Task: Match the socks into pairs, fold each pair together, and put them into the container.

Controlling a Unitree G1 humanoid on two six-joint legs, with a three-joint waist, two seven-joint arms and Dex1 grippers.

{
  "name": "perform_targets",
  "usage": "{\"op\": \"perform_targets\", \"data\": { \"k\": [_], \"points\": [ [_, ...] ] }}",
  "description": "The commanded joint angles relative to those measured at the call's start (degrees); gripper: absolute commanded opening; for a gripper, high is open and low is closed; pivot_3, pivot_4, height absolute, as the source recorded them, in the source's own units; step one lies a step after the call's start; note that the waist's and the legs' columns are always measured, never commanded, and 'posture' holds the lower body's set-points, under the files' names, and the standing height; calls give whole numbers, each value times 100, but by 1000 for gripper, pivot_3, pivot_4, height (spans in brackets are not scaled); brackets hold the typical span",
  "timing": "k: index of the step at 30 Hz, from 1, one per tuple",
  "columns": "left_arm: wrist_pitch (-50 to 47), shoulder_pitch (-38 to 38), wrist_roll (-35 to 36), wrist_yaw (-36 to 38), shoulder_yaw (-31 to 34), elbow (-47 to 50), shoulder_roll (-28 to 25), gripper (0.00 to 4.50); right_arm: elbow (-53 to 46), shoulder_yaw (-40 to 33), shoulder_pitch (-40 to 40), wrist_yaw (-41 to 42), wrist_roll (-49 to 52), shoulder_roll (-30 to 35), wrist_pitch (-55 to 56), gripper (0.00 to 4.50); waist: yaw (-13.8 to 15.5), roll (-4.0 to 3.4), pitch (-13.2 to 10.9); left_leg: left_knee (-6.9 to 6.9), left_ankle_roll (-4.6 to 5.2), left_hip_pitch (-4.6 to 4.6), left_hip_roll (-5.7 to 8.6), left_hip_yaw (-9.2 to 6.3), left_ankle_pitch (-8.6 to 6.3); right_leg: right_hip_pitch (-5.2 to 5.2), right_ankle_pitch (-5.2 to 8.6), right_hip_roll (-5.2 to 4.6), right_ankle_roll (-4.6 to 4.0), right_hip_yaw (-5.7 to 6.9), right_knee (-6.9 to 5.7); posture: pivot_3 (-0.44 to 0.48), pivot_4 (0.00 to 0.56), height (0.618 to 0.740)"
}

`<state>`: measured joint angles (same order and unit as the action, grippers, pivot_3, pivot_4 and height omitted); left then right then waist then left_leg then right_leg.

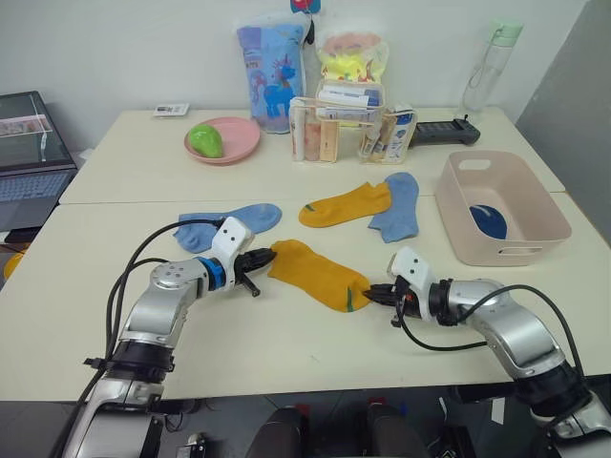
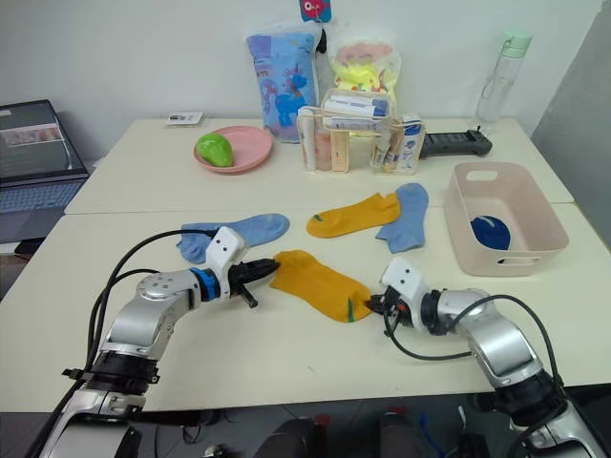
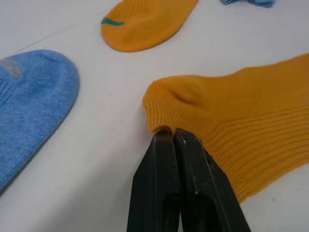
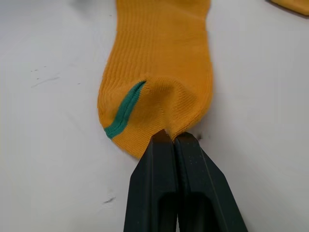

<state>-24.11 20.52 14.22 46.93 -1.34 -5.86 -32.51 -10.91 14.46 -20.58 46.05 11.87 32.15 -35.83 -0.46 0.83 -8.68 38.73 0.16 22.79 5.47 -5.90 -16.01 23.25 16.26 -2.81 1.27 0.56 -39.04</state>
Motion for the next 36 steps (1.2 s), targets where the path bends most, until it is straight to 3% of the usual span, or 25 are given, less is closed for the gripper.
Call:
{"op": "perform_targets", "data": {
  "k": [1,6,13,18,21,24,30,33,36],
  "points": [
    [-389,-460,255,-75,309,817,-147,44,353,-87,-406,-200,-218,-138,302,0,-8,-1,-1,0,0,0,0,-1,0,0,0,0,0,0,0,0,150,740],
    [-1195,-1404,734,-298,492,2256,-112,44,1213,74,-1008,-306,-570,-425,771,0,1,-4,-2,1,0,1,0,0,0,0,0,0,0,0,1,0,150,740],
    [-2518,-2648,2012,-410,562,4158,-98,44,2644,262,-1945,-214,-930,-1044,1624,0,3,-5,-3,-1,0,-1,-1,2,0,-1,0,0,-1,0,0,0,150,740],
    [-2985,-2718,2603,-475,478,4394,-83,44,3304,779,-2474,638,-989,-1532,1808,0,-14,-6,-4,-1,0,-6,-2,4,0,-4,0,1,-2,-1,-1,0,150,740],
    [-2797,-2661,2521,-501,392,4337,-119,44,3405,652,-2591,528,-904,-1926,1966,0,-8,-7,-4,-3,0,-7,-3,3,0,-4,1,2,-4,1,0,0,150,740],
    [-2735,-2659,2653,-360,460,4311,-211,0,3127,508,-2530,782,-652,-2046,1804,661,3,-7,-4,-2,-1,-6,-2,2,0,-3,0,2,-4,0,1,0,150,740],
    [-2797,-2674,3015,-35,917,4149,-670,1517,2349,253,-2092,731,-605,-1597,1845,2692,17,-11,-6,-3,-1,-7,-2,2,0,-2,1,2,-4,0,2,0,150,740],
    [-2931,-2307,3408,254,1372,3668,-976,2479,1525,130,-1685,1263,-131,-1180,1346,2731,36,-12,-7,-2,0,-5,-2,0,0,-2,1,2,-4,2,3,0,150,740],
    [-2887,-1671,3525,163,1618,3022,-982,2479,1038,207,-1366,1604,-8,-750,1119,2731,35,-15,-8,-3,1,-6,-2,0,-1,-5,1,2,-4,2,3,0,150,740]
  ]
}}
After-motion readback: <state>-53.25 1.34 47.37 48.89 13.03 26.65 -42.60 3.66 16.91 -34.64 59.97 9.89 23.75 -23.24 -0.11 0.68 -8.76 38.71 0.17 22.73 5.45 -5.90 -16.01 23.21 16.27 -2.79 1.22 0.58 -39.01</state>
